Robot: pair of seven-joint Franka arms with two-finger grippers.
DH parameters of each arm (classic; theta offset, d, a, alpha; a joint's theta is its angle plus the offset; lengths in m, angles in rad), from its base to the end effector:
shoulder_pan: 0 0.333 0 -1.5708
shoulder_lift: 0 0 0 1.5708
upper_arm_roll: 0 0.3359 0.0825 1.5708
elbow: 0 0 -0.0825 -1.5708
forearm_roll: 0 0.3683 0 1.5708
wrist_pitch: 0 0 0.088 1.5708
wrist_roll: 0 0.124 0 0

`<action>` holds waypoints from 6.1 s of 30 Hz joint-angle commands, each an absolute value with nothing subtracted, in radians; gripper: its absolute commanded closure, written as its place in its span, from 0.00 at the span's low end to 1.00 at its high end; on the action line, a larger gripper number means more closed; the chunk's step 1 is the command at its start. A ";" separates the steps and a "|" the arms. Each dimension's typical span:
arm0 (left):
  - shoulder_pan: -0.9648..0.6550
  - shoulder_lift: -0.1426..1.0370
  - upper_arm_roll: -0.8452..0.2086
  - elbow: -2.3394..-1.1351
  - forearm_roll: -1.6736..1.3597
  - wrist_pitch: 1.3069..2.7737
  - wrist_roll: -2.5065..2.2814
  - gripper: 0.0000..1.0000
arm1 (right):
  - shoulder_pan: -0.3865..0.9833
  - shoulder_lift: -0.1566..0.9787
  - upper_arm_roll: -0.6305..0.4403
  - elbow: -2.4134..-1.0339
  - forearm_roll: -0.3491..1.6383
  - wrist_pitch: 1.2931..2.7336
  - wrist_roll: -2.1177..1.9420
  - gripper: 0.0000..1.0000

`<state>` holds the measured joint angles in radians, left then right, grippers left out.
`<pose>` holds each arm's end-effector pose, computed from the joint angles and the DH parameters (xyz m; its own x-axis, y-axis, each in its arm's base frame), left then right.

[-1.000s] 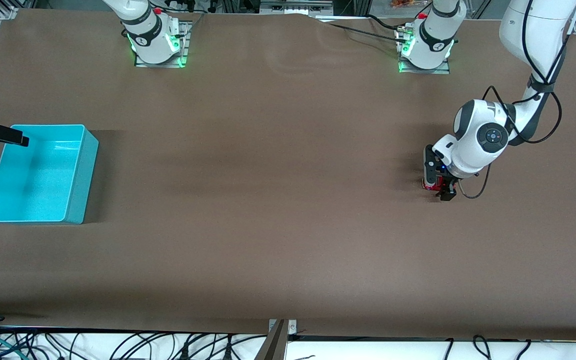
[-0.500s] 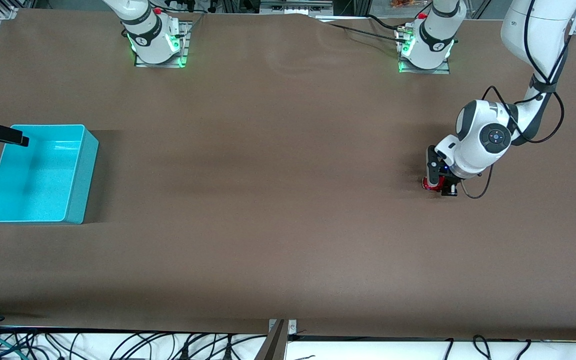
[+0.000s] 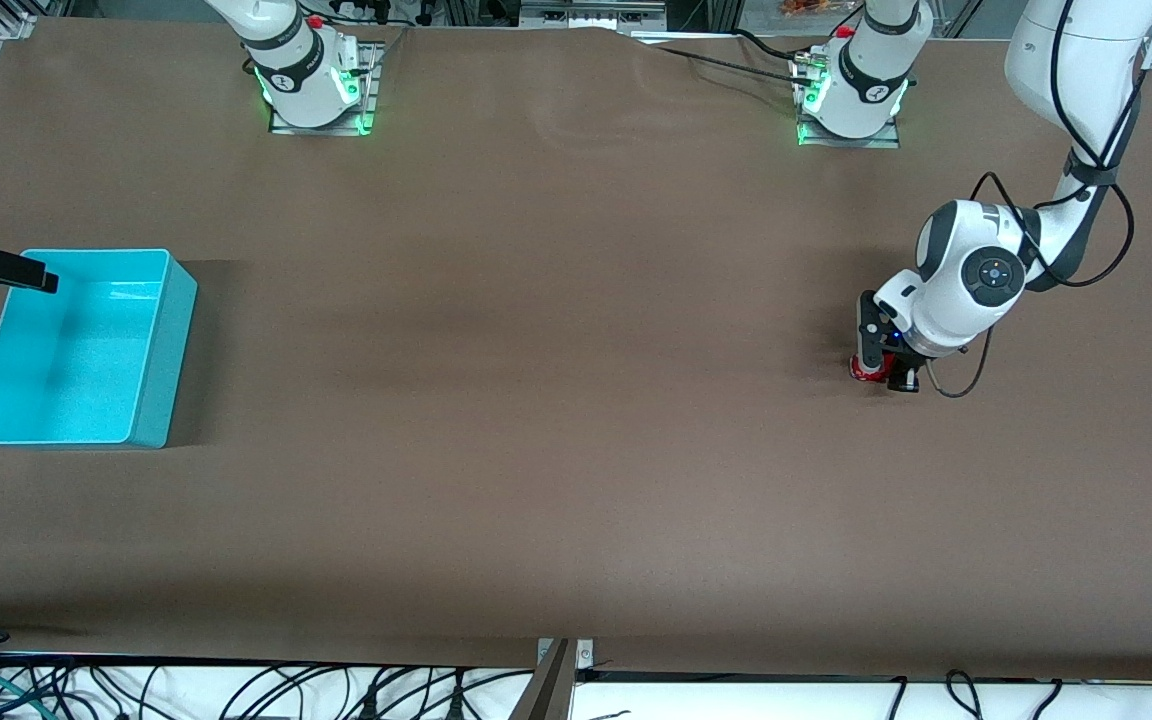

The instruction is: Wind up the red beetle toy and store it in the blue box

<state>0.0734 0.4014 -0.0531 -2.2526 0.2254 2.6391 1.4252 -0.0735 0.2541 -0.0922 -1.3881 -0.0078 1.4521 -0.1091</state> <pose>0.5384 0.0065 0.1981 -0.0287 -0.9958 -0.0867 -0.9996 0.0281 0.0082 0.5930 -0.0932 0.5556 0.9802 -0.0560 -0.1901 -0.0550 -0.9984 0.0103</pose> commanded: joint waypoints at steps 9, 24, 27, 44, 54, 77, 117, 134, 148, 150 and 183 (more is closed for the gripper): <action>0.149 0.466 -0.041 -2.250 0.262 2.651 1.453 0.82 | -0.080 0.250 -0.092 -1.388 0.014 1.440 -0.115 0.00; 0.207 0.494 -0.012 -2.220 0.262 2.651 1.560 0.81 | -0.080 0.250 -0.092 -1.388 0.015 1.440 -0.115 0.00; 0.215 0.494 -0.003 -2.218 0.262 2.651 1.589 0.81 | -0.080 0.250 -0.092 -1.388 0.015 1.440 -0.115 0.00; 0.224 0.500 0.011 -2.203 0.256 2.651 1.605 0.24 | -0.080 0.250 -0.092 -1.388 0.015 1.440 -0.115 0.00; 0.218 0.482 0.009 -2.192 0.250 2.651 1.598 0.00 | -0.080 0.250 -0.092 -1.388 0.015 1.440 -0.115 0.00; 0.215 0.474 0.009 -2.191 0.247 2.651 1.598 0.00 | -0.080 0.250 -0.092 -1.388 0.015 1.442 -0.115 0.00; 0.215 0.431 0.005 -2.191 0.249 2.651 1.600 0.00 | -0.052 0.302 -0.077 -1.384 0.009 1.566 -0.190 0.00; 0.134 0.180 0.002 -2.195 0.244 2.545 1.456 0.00 | 0.029 0.377 -0.077 -1.397 -0.020 1.649 -0.213 0.00; 0.064 0.000 -0.006 -2.189 0.190 2.358 1.074 0.00 | 0.048 0.396 -0.077 -1.494 -0.023 1.784 -0.412 0.00; 0.063 -0.015 -0.009 -2.183 0.141 2.330 1.068 0.00 | 0.048 0.400 -0.077 -1.500 -0.025 1.798 -0.463 0.00; 0.060 -0.011 -0.044 -1.777 -0.028 1.680 0.313 0.00 | -0.017 0.429 -0.086 -1.922 -0.025 2.353 -1.227 0.00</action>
